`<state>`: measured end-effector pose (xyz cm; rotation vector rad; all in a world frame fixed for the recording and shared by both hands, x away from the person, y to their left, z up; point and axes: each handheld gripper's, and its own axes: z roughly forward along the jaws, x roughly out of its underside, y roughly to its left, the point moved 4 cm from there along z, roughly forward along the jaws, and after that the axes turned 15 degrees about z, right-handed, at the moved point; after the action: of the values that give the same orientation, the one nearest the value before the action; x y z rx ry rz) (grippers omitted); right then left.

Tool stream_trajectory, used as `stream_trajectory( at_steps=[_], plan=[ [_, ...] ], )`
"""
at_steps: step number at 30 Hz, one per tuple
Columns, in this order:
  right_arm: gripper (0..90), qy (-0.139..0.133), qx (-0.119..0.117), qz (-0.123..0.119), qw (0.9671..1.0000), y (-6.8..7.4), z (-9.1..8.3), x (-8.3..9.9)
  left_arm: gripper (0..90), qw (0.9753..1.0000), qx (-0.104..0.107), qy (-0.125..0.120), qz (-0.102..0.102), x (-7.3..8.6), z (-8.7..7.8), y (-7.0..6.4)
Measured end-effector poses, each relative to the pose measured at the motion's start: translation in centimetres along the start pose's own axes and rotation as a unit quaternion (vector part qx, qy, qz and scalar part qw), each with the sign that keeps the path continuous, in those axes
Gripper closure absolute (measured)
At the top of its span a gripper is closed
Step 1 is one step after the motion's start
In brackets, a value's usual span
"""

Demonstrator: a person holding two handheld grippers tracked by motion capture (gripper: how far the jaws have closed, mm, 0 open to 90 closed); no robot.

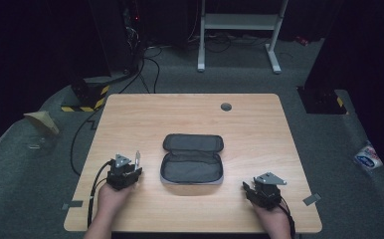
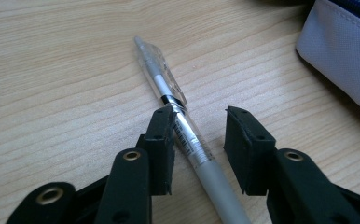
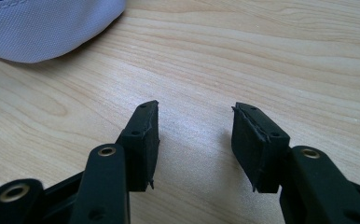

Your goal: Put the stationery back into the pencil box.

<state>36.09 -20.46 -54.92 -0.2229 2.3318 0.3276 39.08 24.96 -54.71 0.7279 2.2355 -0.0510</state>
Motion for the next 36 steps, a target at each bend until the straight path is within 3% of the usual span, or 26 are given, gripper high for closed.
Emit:
stream_trajectory(
  at_steps=[7,11,15,20,25,29,36],
  plan=[
    [50.8,-0.001,0.002,0.002,1.0000,0.03,0.04,-0.01,69.7,0.9999,-0.007,-0.009,0.002,0.20,0.04,0.25],
    [50.7,-0.002,0.003,0.003,1.0000,0.04,0.08,-0.03,72.3,0.9999,0.002,-0.012,-0.007,0.08,0.15,0.37],
    [50.8,-0.004,0.003,0.002,1.0000,0.03,0.09,-0.02,78.3,0.9998,0.012,-0.010,0.011,-0.09,0.13,-0.07],
    [51.1,-0.004,0.000,0.000,1.0000,-0.01,0.09,-0.02,78.4,0.9998,0.010,-0.005,0.018,-0.03,-0.10,-0.18],
    [51.4,-0.003,-0.002,-0.002,1.0000,-0.01,0.08,-0.01,71.1,0.9996,-0.001,-0.005,0.028,0.07,-0.07,-0.14],
    [51.4,-0.002,-0.003,-0.002,1.0000,0.00,0.09,-0.01,70.1,0.9998,0.006,-0.012,0.016,-0.06,0.14,-0.27],
    [51.4,-0.003,-0.002,-0.001,1.0000,0.02,0.10,-0.02,75.0,0.9995,0.005,-0.026,0.016,0.14,0.18,-0.29]
  ],
)
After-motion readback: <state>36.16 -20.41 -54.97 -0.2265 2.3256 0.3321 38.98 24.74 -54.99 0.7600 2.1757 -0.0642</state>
